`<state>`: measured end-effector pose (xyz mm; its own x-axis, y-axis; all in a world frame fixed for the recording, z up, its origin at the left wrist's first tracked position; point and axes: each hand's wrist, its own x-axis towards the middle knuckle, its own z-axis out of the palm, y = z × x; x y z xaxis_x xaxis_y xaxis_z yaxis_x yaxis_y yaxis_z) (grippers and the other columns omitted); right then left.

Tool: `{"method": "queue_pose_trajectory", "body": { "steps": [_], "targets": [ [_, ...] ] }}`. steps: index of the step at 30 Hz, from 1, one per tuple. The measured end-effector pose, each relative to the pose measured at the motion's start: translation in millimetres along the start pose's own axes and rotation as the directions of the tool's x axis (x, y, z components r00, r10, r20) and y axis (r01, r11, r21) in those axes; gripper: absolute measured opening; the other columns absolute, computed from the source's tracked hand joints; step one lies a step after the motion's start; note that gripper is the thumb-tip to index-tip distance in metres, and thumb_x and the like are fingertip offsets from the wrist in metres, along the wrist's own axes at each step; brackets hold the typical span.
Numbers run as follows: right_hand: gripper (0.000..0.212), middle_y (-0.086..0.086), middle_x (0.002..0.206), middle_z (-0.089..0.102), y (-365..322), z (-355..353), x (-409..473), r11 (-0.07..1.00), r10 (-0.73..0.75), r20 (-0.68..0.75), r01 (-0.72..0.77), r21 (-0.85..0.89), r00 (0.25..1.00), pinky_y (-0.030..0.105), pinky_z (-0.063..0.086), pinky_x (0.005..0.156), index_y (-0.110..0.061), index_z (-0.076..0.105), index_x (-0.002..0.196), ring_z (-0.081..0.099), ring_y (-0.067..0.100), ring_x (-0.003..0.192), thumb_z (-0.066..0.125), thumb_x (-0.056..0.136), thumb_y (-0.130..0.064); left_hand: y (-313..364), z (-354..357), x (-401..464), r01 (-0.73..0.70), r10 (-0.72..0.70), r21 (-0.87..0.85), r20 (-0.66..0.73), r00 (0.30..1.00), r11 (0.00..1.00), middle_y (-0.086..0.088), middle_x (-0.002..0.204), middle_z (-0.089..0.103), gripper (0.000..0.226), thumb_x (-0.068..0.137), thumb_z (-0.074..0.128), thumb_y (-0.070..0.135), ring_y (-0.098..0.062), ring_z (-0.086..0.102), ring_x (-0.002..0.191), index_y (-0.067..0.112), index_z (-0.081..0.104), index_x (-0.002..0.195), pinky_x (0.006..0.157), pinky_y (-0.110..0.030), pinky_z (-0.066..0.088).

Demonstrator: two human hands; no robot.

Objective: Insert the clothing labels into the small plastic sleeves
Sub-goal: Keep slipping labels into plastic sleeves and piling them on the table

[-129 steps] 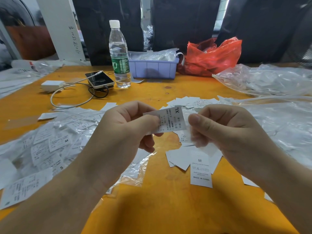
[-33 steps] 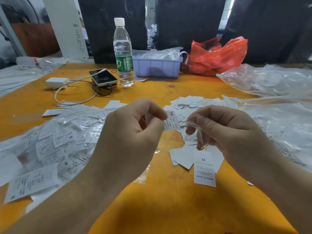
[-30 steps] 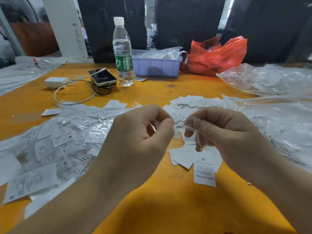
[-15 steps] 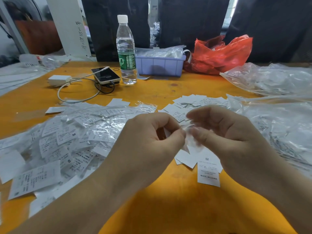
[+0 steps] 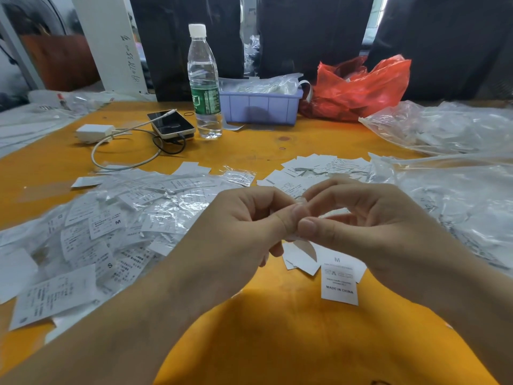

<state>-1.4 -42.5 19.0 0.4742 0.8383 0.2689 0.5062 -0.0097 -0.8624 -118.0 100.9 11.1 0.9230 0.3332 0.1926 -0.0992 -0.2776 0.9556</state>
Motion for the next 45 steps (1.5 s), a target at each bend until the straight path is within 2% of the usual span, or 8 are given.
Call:
{"method": "queue_pose_trajectory", "body": {
  "steps": [6,13,16,23,29,34,39,45],
  "targets": [
    [0.023,-0.001,0.091,0.071,0.0,-0.2,0.7,1.0,0.006,-0.001,-0.006,0.03,1.0,0.046,0.054,0.086,-0.019,0.075,0.078,0.068,0.018,0.094,0.073,0.07,-0.041,-0.3,-1.3,-0.7,-0.009,0.009,0.031,0.004,1.0,0.999,0.005,0.062,0.063,0.025,0.081,0.062,0.046,-0.006,0.055,0.056,0.024,0.074,0.081,0.049,-0.017,0.043],
    [0.012,-0.002,0.081,0.07,-2.6,-0.9,-1.2,1.0,0.006,-0.107,-0.005,0.002,0.994,0.038,0.05,0.076,-0.022,0.073,0.069,0.066,0.013,0.081,0.078,0.075,-0.031,3.9,0.8,-3.6,-0.013,0.026,0.124,-0.108,0.994,0.992,0.001,0.057,0.061,0.012,0.086,0.066,0.035,-0.003,0.051,0.05,0.029,0.073,0.079,0.046,-0.015,0.041],
    [0.007,-0.005,0.083,0.067,-2.2,3.0,-3.4,0.998,-0.062,-0.179,0.055,-0.043,0.982,0.036,0.05,0.078,-0.021,0.072,0.067,0.065,0.015,0.085,0.076,0.073,-0.022,4.6,3.0,-4.3,0.016,0.004,0.132,-0.148,0.989,0.991,-0.005,0.062,0.064,0.011,0.084,0.066,0.034,-0.006,0.052,0.051,0.028,0.073,0.077,0.046,-0.017,0.041],
    [0.016,-0.01,0.087,0.062,-8.0,7.8,-7.7,0.985,-0.125,-0.214,0.095,-0.146,0.969,0.033,0.05,0.085,-0.021,0.069,0.067,0.061,0.013,0.095,0.081,0.073,-0.03,4.3,3.4,-4.2,0.063,-0.031,0.142,-0.222,0.975,0.988,-0.005,0.062,0.064,0.013,0.085,0.067,0.028,-0.009,0.052,0.053,0.024,0.072,0.073,0.053,-0.03,0.044],
    [0.018,-0.014,0.098,0.06,-9.8,8.1,-9.4,0.991,-0.054,-0.187,0.03,-0.131,0.981,0.03,0.046,0.09,-0.024,0.067,0.061,0.058,0.005,0.107,0.083,0.07,-0.024,3.7,3.7,-3.4,0.074,-0.036,0.149,-0.247,0.968,0.986,-0.009,0.064,0.063,0.012,0.082,0.067,0.027,-0.009,0.051,0.052,0.022,0.071,0.071,0.047,-0.021,0.042],
    [0.017,-0.016,0.095,0.066,-9.6,9.0,-9.1,0.977,-0.106,-0.174,0.069,-0.202,0.979,0.027,0.045,0.088,-0.025,0.066,0.063,0.06,0.007,0.104,0.08,0.072,-0.026,3.7,1.3,-3.1,0.092,-0.047,0.165,-0.256,0.966,0.982,-0.009,0.063,0.062,0.012,0.083,0.066,0.023,-0.01,0.05,0.052,0.02,0.07,0.071,0.047,-0.023,0.041],
    [0.015,-0.008,0.081,0.069,-6.7,7.5,-9.2,0.976,-0.129,-0.168,0.096,-0.194,0.977,0.034,0.051,0.084,-0.024,0.066,0.069,0.065,0.013,0.092,0.079,0.076,-0.021,4.3,-3.0,-0.4,0.105,-0.068,0.132,-0.258,0.964,0.986,-0.006,0.059,0.063,0.014,0.081,0.065,0.018,-0.002,0.052,0.046,0.016,0.071,0.069,0.042,-0.011,0.04],
    [0.018,-0.013,0.083,0.069,-4.6,6.6,-8.6,0.977,-0.141,-0.182,0.108,-0.183,0.973,0.024,0.052,0.081,-0.029,0.068,0.087,0.066,0.01,0.09,0.079,0.074,-0.022,4.1,-1.7,-1.1,0.108,-0.074,0.17,-0.195,0.978,0.98,-0.002,0.057,0.061,0.011,0.082,0.065,0.022,-0.003,0.051,0.047,0.02,0.071,0.072,0.044,-0.013,0.041]
  ]
}}
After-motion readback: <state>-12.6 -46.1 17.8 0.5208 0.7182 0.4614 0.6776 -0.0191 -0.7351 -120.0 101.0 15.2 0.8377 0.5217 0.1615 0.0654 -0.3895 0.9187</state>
